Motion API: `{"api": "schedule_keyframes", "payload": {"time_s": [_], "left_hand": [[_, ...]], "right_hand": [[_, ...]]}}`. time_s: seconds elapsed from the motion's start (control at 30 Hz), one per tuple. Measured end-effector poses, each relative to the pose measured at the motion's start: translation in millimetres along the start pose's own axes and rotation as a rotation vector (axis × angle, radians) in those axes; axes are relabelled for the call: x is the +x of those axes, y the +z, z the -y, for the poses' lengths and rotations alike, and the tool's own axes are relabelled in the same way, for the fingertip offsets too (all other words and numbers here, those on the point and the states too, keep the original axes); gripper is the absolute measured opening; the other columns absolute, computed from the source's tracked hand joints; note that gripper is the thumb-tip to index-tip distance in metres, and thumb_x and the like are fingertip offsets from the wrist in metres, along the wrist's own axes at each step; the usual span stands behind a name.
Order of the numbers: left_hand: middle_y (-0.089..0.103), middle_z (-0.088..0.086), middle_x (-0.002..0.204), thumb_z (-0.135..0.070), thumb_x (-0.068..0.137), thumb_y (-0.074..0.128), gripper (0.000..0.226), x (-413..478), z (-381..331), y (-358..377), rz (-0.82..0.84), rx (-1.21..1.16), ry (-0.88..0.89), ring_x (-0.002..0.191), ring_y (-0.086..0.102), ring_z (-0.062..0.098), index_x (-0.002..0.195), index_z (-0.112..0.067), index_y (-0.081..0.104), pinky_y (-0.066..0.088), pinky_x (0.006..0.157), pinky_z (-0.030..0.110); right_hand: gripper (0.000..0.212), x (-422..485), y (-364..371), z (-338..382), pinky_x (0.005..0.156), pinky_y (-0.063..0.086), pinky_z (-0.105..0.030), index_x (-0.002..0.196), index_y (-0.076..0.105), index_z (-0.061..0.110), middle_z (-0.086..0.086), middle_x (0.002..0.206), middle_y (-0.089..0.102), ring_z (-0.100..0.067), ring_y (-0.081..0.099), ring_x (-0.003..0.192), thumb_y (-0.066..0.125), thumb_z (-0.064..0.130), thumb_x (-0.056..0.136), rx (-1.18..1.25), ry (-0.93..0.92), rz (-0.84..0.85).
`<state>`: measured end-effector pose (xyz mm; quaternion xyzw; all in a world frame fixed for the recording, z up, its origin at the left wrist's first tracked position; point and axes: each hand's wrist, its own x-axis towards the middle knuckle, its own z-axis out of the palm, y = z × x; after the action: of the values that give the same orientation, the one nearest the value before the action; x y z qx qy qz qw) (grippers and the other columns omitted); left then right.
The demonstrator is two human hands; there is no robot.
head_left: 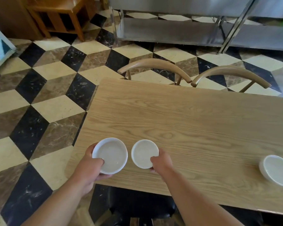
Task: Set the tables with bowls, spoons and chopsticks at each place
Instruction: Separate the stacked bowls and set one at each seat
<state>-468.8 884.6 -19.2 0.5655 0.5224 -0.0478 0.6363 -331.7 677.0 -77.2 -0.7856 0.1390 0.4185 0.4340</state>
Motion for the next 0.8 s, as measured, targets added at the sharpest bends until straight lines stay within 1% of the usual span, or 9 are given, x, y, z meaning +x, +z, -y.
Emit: {"api": "schedule_keyframes", "payload": {"time_s": [0.17, 0.23, 0.33, 0.43, 0.5, 0.53, 0.63, 0.73, 0.8], "left_hand": [[0.052, 0.004, 0.129, 0.01, 0.099, 0.047, 0.065, 5.8, -3.9, -6.2, 0.01, 0.017, -0.008, 0.114, 0.063, 0.039, 0.133, -0.045, 0.051, 0.067, 0.068, 0.049], [0.053, 0.004, 0.129, 0.01, 0.099, 0.047, 0.065, 7.8, -6.7, -11.0, 0.025, 0.018, -0.001, 0.114, 0.063, 0.038, 0.134, -0.044, 0.051, 0.067, 0.068, 0.048], [0.052, 0.006, 0.131, 0.01, 0.098, 0.046, 0.065, 12.7, -9.2, -19.6, 0.046, 0.005, -0.007, 0.114, 0.063, 0.038, 0.135, -0.042, 0.051, 0.067, 0.069, 0.048], [0.051, 0.006, 0.131, 0.01, 0.098, 0.047, 0.065, 18.2, -15.2, -41.8, 0.066, -0.004, -0.008, 0.115, 0.062, 0.038, 0.135, -0.043, 0.053, 0.067, 0.07, 0.05], [0.051, 0.004, 0.128, 0.01, 0.098, 0.047, 0.065, 20.9, -21.1, -64.0, 0.074, -0.011, -0.004, 0.115, 0.061, 0.038, 0.131, -0.045, 0.052, 0.068, 0.072, 0.052], [0.05, 0.002, 0.126, 0.01, 0.097, 0.046, 0.065, 21.7, -25.5, -79.7, 0.082, -0.018, 0.001, 0.115, 0.06, 0.038, 0.13, -0.046, 0.051, 0.068, 0.073, 0.053], [0.05, 0.001, 0.124, 0.01, 0.096, 0.045, 0.067, 24.0, -42.5, -135.9, 0.113, -0.017, 0.031, 0.115, 0.059, 0.037, 0.131, -0.046, 0.051, 0.068, 0.073, 0.053], [0.05, 0.004, 0.126, 0.01, 0.095, 0.044, 0.066, 24.8, -66.1, -201.6, 0.146, 0.011, 0.079, 0.115, 0.059, 0.038, 0.131, -0.045, 0.051, 0.068, 0.067, 0.049], [0.051, 0.006, 0.13, 0.007, 0.097, 0.045, 0.063, 22.1, -83.3, -259.3, 0.172, 0.058, 0.134, 0.117, 0.058, 0.036, 0.135, -0.043, 0.05, 0.068, 0.065, 0.047]], "right_hand": [[0.06, 12.0, 6.2, -7.4, 0.058, 0.064, -0.03, 0.146, 0.057, 0.023, -0.004, 0.12, 0.064, -0.025, 0.074, 0.088, 0.05, -0.001, 0.091, -0.029, 0.012, -0.021], [0.061, 11.8, 9.5, -5.4, 0.063, 0.066, -0.033, 0.147, 0.056, 0.022, -0.004, 0.119, 0.064, -0.024, 0.075, 0.078, 0.05, -0.001, 0.091, -0.047, 0.012, -0.04], [0.059, 7.0, 12.4, 0.0, 0.055, 0.063, -0.031, 0.149, 0.052, 0.022, 0.0, 0.109, 0.063, -0.023, 0.072, 0.064, 0.054, 0.004, 0.093, -0.081, 0.024, -0.077], [0.066, -11.8, 16.3, 9.7, 0.067, 0.062, -0.039, 0.154, 0.041, 0.02, -0.003, 0.12, 0.062, -0.027, 0.073, 0.087, 0.069, 0.032, 0.095, -0.29, -0.02, -0.246], [0.061, -31.0, 27.7, 24.7, 0.077, 0.057, -0.04, 0.152, 0.044, 0.021, -0.008, 0.135, 0.062, -0.026, 0.067, 0.1, 0.066, 0.042, 0.098, -0.354, -0.134, -0.424], [0.053, -43.3, 41.6, 37.7, 0.078, 0.055, -0.039, 0.147, 0.05, 0.023, -0.006, 0.131, 0.066, -0.023, 0.065, 0.098, 0.062, 0.043, 0.101, -0.333, -0.203, -0.454], [0.037, -88.3, 112.1, 93.2, 0.078, 0.062, -0.042, 0.132, 0.062, 0.031, 0.005, 0.108, 0.074, -0.018, 0.071, 0.083, 0.054, 0.052, 0.103, -0.28, -0.336, -0.23], [0.032, -138.9, 202.4, 149.0, 0.07, 0.066, -0.041, 0.133, 0.056, 0.037, -0.001, 0.127, 0.066, -0.025, 0.076, 0.079, 0.05, 0.055, 0.107, -0.08, -0.264, 0.161], [0.029, -168.5, 267.2, 181.8, 0.073, 0.068, -0.045, 0.135, 0.054, 0.037, -0.005, 0.125, 0.066, -0.029, 0.078, 0.084, 0.055, 0.047, 0.108, -0.074, -0.259, 0.223]]}}
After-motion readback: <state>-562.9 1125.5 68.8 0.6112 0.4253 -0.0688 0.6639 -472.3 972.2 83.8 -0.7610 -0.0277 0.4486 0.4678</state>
